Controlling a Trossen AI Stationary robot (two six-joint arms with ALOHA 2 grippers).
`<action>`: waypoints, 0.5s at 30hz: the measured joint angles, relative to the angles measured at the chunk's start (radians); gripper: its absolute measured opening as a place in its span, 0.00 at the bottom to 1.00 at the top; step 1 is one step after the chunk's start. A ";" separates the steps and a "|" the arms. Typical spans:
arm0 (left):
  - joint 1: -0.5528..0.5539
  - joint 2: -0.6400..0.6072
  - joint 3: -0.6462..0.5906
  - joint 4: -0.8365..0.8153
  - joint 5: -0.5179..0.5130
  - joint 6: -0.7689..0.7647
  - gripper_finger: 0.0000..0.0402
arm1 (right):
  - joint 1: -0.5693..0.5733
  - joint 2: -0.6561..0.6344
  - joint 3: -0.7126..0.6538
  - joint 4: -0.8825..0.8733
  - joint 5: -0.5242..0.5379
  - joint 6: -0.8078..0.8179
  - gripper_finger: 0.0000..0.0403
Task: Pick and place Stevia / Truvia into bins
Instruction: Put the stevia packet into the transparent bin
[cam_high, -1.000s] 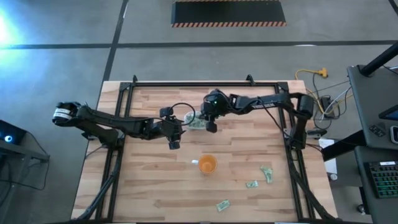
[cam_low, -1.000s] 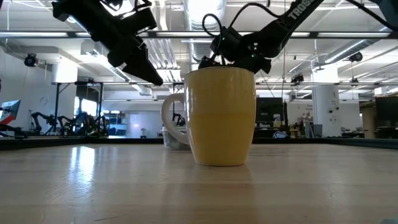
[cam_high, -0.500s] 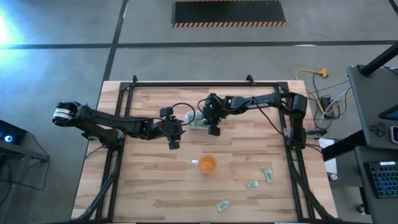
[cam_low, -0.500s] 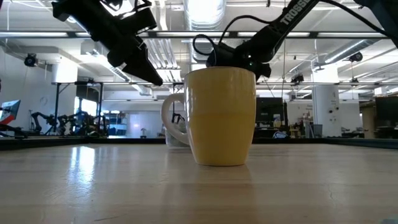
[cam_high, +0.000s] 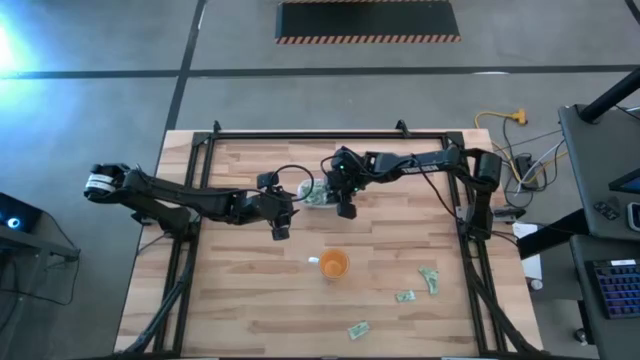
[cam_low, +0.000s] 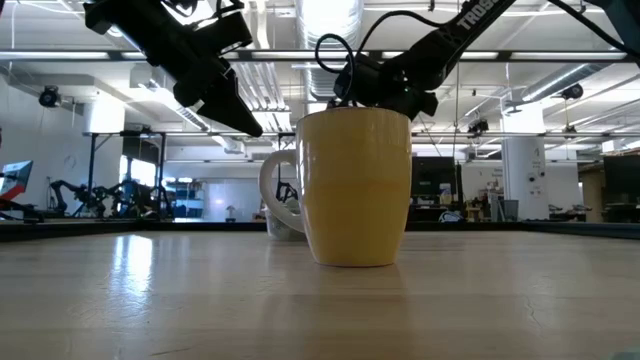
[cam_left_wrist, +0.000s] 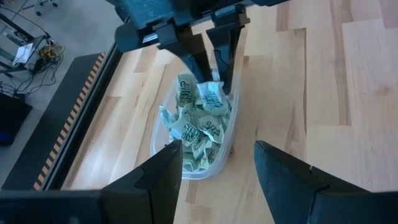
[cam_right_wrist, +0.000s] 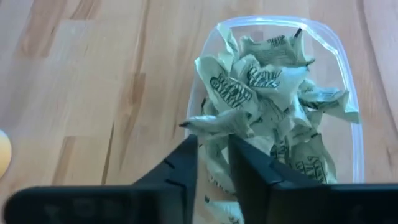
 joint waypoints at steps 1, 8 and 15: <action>0.000 0.000 0.000 0.000 0.000 0.000 0.45 | 0.000 0.000 0.000 0.006 0.000 0.002 0.22; 0.000 0.000 0.000 -0.002 0.000 0.000 0.45 | -0.001 -0.051 0.012 0.013 0.048 0.006 0.38; -0.003 0.000 0.000 -0.004 0.001 -0.007 0.45 | -0.001 -0.193 0.011 -0.149 0.156 -0.004 0.38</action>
